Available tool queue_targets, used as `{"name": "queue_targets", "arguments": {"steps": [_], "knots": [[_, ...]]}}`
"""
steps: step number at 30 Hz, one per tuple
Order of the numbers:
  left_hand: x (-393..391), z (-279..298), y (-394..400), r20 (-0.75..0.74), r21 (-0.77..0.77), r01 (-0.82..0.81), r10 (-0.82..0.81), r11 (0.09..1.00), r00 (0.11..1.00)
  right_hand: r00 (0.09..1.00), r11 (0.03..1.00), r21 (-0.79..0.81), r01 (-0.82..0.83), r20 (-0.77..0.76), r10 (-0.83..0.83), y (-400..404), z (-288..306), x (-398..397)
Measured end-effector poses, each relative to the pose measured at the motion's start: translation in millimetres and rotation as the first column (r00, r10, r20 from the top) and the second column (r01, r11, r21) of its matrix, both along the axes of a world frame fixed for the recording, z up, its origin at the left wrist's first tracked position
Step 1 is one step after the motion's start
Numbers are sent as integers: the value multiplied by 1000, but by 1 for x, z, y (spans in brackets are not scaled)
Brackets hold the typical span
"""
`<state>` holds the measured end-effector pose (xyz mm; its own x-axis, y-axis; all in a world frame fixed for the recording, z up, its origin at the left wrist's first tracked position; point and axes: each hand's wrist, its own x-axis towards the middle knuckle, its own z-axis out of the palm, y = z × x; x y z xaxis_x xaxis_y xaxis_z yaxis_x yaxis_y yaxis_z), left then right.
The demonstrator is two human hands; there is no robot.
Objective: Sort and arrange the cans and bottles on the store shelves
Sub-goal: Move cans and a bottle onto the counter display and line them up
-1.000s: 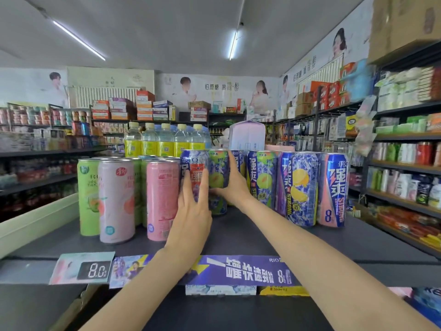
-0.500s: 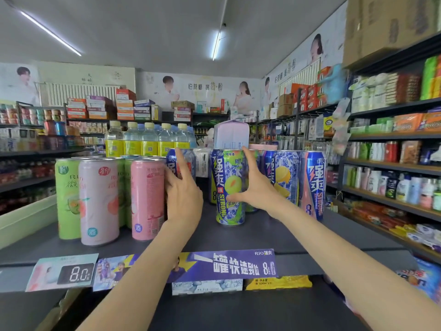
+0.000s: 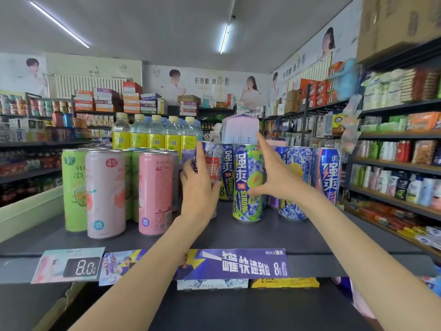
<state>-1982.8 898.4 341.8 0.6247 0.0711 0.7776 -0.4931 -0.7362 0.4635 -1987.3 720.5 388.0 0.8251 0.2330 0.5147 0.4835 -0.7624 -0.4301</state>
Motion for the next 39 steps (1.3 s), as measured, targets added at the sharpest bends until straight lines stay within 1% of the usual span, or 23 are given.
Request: {"name": "queue_targets", "arguments": {"steps": [3,6,8,10,12,16,17,19,23,28,34,36,38,39], "knots": [[-2,-2,4,-23,-39,57,-58,998,998,992,991,-96,94,94,-85,14,1,-4],[-6,-11,10,-187,-73,109,-121,991,975,977,985,-60,162,148,-151,17,-1,-2],[-6,-17,12,-320,-43,93,-102,995,942,979,987,-33,158,139,-152,16,1,-3],[-2,-18,14,-372,-7,77,-74,997,925,983,988,-51,147,115,-141,12,5,-5],[2,-15,16,-373,17,87,-74,996,925,985,983,-101,156,95,-147,5,9,-8],[4,-9,14,-397,89,85,-43,992,917,991,984,-122,132,41,-128,-10,19,-9],[4,-8,12,-397,96,79,-35,992,917,990,977,-161,139,44,-134,-11,22,-10],[5,-9,6,-392,101,66,-21,993,920,982,949,-258,183,87,-165,-8,23,-12],[13,-9,-5,-383,156,29,33,987,923,967,912,-340,231,179,-179,-1,12,-13],[29,-9,-13,-367,244,4,88,970,926,947,900,-346,265,267,-177,-8,6,-6],[41,-10,-23,-379,207,13,67,978,923,925,880,-360,310,328,-192,-11,6,0],[43,-12,-24,-363,195,3,69,981,929,925,872,-382,307,337,-178,-12,7,-1],[44,-15,-24,-344,179,0,63,984,937,937,871,-400,285,309,-164,-10,6,-1],[45,-17,-25,-345,172,2,58,985,937,945,885,-381,267,282,-163,-8,3,0]]}}
